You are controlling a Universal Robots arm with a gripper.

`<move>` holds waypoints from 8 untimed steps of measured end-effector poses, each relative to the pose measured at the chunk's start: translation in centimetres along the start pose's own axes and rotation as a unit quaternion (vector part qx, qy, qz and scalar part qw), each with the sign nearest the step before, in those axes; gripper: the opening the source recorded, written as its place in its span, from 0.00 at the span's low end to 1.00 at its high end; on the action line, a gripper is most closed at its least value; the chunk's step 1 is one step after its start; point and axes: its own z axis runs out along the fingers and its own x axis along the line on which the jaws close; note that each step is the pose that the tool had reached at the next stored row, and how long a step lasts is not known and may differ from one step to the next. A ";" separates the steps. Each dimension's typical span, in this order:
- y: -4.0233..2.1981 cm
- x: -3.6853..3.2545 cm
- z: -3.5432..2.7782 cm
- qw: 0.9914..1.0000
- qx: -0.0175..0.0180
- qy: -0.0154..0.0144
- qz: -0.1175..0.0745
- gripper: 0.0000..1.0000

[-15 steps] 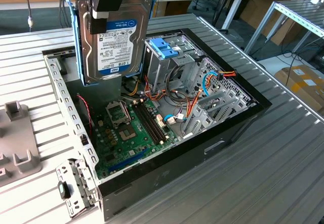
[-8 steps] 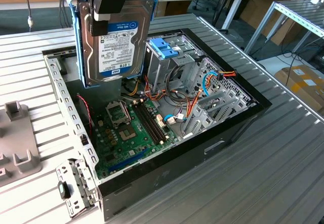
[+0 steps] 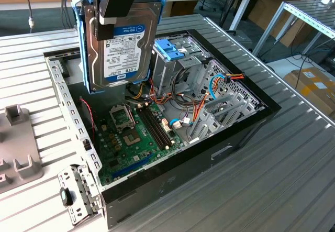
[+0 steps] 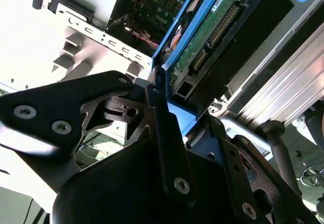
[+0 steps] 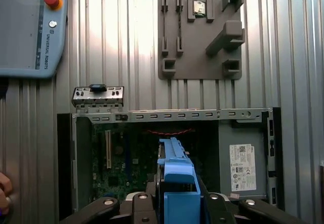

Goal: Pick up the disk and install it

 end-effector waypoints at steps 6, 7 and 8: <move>-0.05 0.34 0.02 1.000 0.000 0.000 0.000 0.37; -0.05 0.42 0.02 1.000 0.000 0.000 0.000 0.37; -0.06 0.48 0.02 1.000 0.000 0.000 0.000 0.37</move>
